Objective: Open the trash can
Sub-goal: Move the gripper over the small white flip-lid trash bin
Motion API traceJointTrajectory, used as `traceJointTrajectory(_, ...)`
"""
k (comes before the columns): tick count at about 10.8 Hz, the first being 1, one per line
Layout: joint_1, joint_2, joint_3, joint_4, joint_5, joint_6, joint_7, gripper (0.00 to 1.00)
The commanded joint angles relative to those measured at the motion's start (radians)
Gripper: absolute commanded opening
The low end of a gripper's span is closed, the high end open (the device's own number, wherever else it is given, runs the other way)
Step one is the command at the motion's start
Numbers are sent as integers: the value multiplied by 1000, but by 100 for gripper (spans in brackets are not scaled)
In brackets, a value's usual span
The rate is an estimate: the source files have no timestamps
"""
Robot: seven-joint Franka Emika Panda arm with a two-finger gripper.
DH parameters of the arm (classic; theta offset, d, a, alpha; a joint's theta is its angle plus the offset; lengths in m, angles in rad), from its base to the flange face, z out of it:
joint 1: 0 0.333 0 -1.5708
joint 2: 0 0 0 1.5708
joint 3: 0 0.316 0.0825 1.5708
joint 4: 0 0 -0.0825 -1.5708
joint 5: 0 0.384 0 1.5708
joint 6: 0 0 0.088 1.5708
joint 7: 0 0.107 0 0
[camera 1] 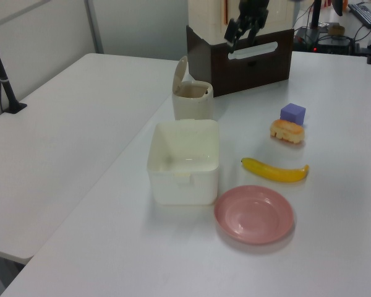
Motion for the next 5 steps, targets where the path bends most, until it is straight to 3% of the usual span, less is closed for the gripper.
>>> traceJointTrajectory(1, 30, 33, -5, 31, -81, 17, 62, 32)
traceJointTrajectory(2, 32, 39, -5, 33, -92, 23, 62, 0)
traceJointTrajectory(5, 55, 107, -5, 60, -170, 93, 91, 0)
